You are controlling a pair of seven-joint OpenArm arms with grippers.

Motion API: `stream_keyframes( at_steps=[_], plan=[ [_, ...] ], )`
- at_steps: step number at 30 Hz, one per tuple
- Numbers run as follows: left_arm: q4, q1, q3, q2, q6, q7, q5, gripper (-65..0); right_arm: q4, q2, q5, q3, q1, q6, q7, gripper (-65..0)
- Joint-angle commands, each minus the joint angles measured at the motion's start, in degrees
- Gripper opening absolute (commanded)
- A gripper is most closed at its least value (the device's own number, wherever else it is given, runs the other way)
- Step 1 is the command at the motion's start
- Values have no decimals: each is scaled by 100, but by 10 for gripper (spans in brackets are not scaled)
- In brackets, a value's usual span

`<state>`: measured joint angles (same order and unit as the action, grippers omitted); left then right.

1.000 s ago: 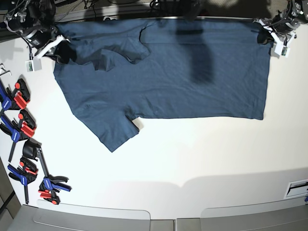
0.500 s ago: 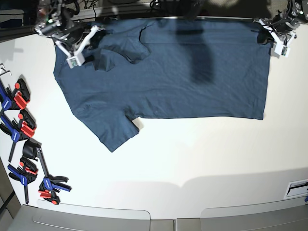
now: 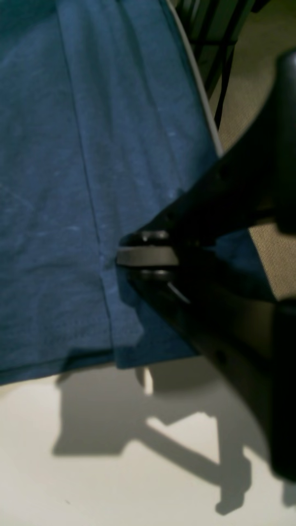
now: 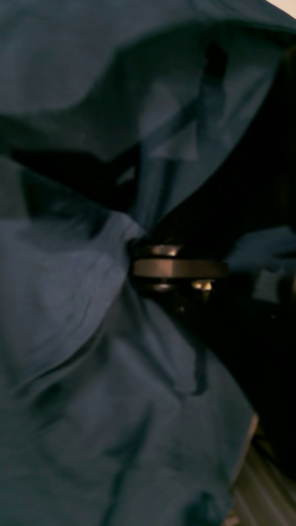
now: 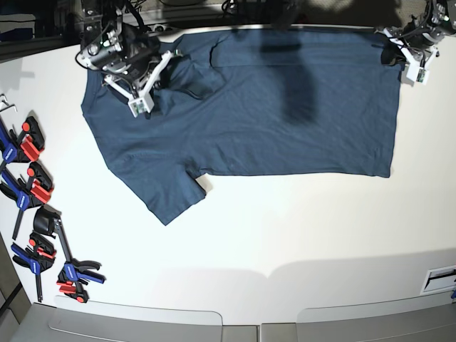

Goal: Fold the T-shirt properly
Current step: 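Reach the right gripper to the shirt side edge and grasp it, then fold the side edge inward with the right gripper and release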

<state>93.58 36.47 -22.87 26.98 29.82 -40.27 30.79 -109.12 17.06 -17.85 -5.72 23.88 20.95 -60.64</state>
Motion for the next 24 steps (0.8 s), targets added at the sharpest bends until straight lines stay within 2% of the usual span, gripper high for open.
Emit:
stream_keyframes(
  at_steps=[1, 11, 20, 24],
  plan=[
    [-15, 52, -35, 50, -136, -190, -269, -650, -76, 39, -9, -22, -90, -2, 116, -650],
    [-15, 50, -35, 50, -136, -188, -269, -650, 293, 35, -13, -22, -758, -2, 470, -650],
    [-15, 50, -35, 50, -136, -186, -269, -650, 1274, -219, -72, -22, -1784, 4, 901, -650],
    [-9, 46, -35, 52, -136, -166, -269, -650, 1388, -243, -46, -35, -2013, 4, 896, -650]
  ],
)
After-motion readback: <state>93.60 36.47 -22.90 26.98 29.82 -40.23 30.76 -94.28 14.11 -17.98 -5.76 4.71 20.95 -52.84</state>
